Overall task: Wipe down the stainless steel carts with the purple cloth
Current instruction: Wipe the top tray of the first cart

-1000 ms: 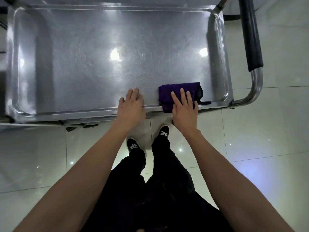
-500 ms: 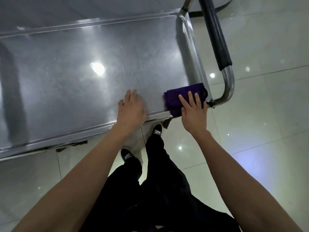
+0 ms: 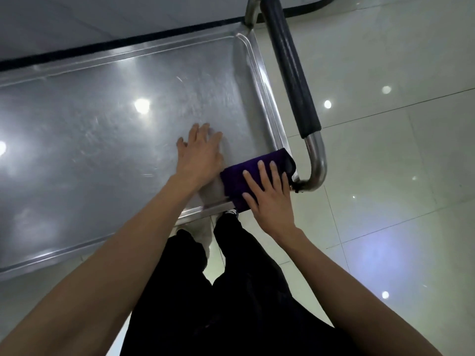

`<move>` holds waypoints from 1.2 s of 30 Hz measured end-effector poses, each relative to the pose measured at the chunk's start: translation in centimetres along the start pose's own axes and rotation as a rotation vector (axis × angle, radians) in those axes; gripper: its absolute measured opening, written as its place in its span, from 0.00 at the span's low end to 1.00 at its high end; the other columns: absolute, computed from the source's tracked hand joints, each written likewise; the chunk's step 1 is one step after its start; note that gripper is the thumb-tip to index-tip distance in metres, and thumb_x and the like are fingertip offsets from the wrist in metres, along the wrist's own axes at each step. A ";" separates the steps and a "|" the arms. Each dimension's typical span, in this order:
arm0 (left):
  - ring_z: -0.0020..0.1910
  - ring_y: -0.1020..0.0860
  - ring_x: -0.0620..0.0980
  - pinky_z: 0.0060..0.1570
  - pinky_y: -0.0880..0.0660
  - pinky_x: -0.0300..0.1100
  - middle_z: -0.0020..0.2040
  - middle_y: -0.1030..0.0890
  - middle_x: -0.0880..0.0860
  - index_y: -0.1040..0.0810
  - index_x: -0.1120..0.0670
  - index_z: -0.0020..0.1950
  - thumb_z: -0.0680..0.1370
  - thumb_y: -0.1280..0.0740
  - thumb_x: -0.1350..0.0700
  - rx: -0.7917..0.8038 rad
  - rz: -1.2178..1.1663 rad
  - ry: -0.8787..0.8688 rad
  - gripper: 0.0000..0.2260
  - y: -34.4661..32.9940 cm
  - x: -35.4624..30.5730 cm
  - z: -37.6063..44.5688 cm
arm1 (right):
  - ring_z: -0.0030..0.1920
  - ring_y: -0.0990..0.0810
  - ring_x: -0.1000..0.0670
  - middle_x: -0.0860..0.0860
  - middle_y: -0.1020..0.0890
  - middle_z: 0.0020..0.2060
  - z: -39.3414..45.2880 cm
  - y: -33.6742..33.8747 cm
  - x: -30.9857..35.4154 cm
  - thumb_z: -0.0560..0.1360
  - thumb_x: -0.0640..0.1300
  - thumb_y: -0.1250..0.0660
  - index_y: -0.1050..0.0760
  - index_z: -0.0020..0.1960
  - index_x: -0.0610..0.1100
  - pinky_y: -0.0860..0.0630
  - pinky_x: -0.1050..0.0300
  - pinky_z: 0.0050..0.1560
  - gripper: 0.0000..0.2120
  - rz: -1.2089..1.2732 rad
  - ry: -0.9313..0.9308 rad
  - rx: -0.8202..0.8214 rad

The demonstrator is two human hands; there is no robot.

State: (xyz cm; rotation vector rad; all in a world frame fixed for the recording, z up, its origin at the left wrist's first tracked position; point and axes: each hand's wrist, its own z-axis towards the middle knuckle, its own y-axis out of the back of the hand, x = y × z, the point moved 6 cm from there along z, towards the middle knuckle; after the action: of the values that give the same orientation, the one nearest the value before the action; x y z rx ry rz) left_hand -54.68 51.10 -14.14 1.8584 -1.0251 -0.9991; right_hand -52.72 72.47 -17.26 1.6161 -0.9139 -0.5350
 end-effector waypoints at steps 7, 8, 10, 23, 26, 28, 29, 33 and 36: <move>0.80 0.49 0.62 0.72 0.48 0.72 0.80 0.43 0.57 0.36 0.50 0.78 0.80 0.39 0.53 -0.054 0.059 0.056 0.25 1.7 2.6 5.0 | 0.81 0.60 0.42 0.46 0.52 0.81 0.8 -0.4 0.2 0.85 0.57 0.56 0.51 0.82 0.55 0.50 0.35 0.78 0.26 -0.006 -0.031 0.014; 0.79 0.49 0.63 0.71 0.48 0.74 0.80 0.42 0.58 0.35 0.50 0.77 0.80 0.39 0.53 -0.053 0.065 0.069 0.24 1.8 3.0 5.3 | 0.81 0.60 0.42 0.47 0.52 0.81 1.0 -0.4 0.2 0.85 0.57 0.57 0.51 0.82 0.55 0.51 0.35 0.78 0.26 -0.002 -0.042 0.017; 0.78 0.47 0.65 0.68 0.48 0.78 0.78 0.41 0.58 0.35 0.49 0.75 0.79 0.39 0.53 -0.036 0.069 0.087 0.24 1.4 3.8 5.5 | 0.81 0.60 0.42 0.46 0.52 0.81 1.6 -0.3 0.3 0.85 0.57 0.57 0.52 0.82 0.55 0.51 0.35 0.78 0.26 0.002 -0.062 0.020; 0.79 0.49 0.63 0.64 0.44 0.81 0.79 0.44 0.55 0.38 0.45 0.78 0.82 0.37 0.46 -0.042 0.066 0.029 0.25 0.9 5.4 5.6 | 0.81 0.58 0.41 0.46 0.50 0.81 12.9 2.3 0.2 0.85 0.56 0.53 0.50 0.81 0.56 0.54 0.36 0.78 0.25 0.021 -0.100 -0.014; 0.79 0.50 0.62 0.65 0.43 0.80 0.80 0.45 0.55 0.40 0.45 0.79 0.82 0.38 0.46 -0.035 0.080 0.032 0.26 0.9 5.4 5.6 | 0.80 0.59 0.41 0.46 0.52 0.81 17.4 3.8 0.5 0.85 0.56 0.53 0.51 0.81 0.56 0.57 0.36 0.78 0.25 0.043 -0.096 -0.013; 0.79 0.51 0.62 0.65 0.43 0.79 0.81 0.47 0.55 0.43 0.44 0.80 0.82 0.39 0.45 -0.026 0.096 0.038 0.27 0.8 5.4 5.6 | 0.80 0.59 0.41 0.47 0.53 0.81 20.8 4.7 0.8 0.85 0.57 0.54 0.51 0.81 0.56 0.58 0.37 0.78 0.26 0.042 -0.106 -0.006; 0.80 0.52 0.62 0.65 0.43 0.79 0.81 0.47 0.55 0.43 0.44 0.80 0.82 0.39 0.45 -0.024 0.102 0.038 0.27 0.7 5.4 5.5 | 0.80 0.60 0.42 0.47 0.53 0.81 22.4 5.2 1.0 0.85 0.57 0.54 0.52 0.81 0.57 0.59 0.37 0.78 0.26 0.044 -0.109 -0.003; 0.80 0.53 0.62 0.65 0.44 0.79 0.81 0.50 0.53 0.44 0.43 0.80 0.78 0.38 0.38 0.000 0.109 0.025 0.32 0.5 5.6 5.5 | 0.80 0.60 0.42 0.48 0.54 0.81 29.3 6.9 1.7 0.85 0.56 0.52 0.51 0.81 0.57 0.60 0.37 0.78 0.26 0.067 -0.108 -0.004; 0.80 0.56 0.60 0.67 0.45 0.78 0.82 0.53 0.52 0.47 0.41 0.80 0.76 0.37 0.33 0.010 0.125 0.017 0.37 0.1 6.1 5.5 | 0.80 0.60 0.41 0.47 0.53 0.81 34.0 7.9 2.6 0.84 0.56 0.51 0.50 0.81 0.57 0.59 0.36 0.78 0.26 0.072 -0.093 -0.015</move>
State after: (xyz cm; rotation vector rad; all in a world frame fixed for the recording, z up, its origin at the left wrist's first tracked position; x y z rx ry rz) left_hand -57.37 44.25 -17.84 1.7848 -1.1235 -0.9053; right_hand -79.02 49.42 -17.84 1.5491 -1.0307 -0.5700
